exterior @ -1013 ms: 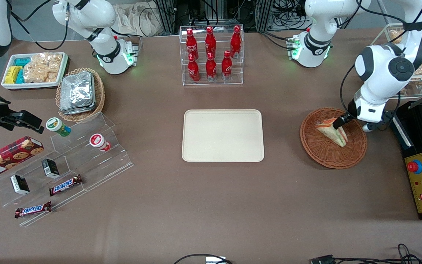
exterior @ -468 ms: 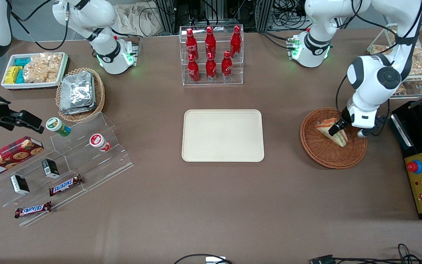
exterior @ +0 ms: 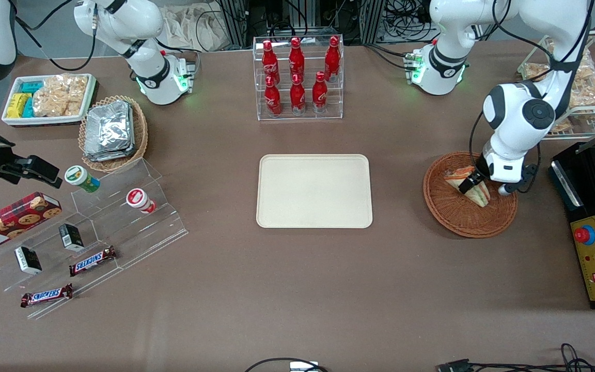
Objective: Place sandwich from basket to tray
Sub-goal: 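Lower the open left gripper around the wrapped sandwich wedge, then close the left gripper on the sandwich and lift it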
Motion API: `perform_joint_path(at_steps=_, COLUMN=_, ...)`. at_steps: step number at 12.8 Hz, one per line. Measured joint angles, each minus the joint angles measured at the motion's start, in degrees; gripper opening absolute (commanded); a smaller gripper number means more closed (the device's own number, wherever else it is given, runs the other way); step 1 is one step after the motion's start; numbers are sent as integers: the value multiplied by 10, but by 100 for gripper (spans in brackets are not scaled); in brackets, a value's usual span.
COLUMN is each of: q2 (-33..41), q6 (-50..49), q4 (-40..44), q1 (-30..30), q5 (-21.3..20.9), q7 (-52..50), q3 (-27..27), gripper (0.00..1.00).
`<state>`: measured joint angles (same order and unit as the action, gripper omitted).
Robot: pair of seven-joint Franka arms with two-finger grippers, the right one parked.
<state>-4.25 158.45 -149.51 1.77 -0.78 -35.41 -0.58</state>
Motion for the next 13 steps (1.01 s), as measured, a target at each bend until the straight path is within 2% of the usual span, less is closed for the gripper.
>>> perform_joint_path(at_steps=1, q2=-7, q6=9, q4=-4, q1=0, q5=0, q7=0, q3=0, gripper=93)
perform_joint_path(at_steps=6, q2=-23, q6=24, q4=-7, q1=-2, q5=0, q7=-1, q3=-1, gripper=39)
perform_joint_path(at_steps=9, q2=-23, q6=25, q4=-7, q1=-9, q5=0, q7=6, q3=-1, gripper=28)
perform_joint_path(at_steps=13, q2=5, q6=-10, q4=2, q1=-10, q5=-1, q7=60, q3=-1, gripper=26)
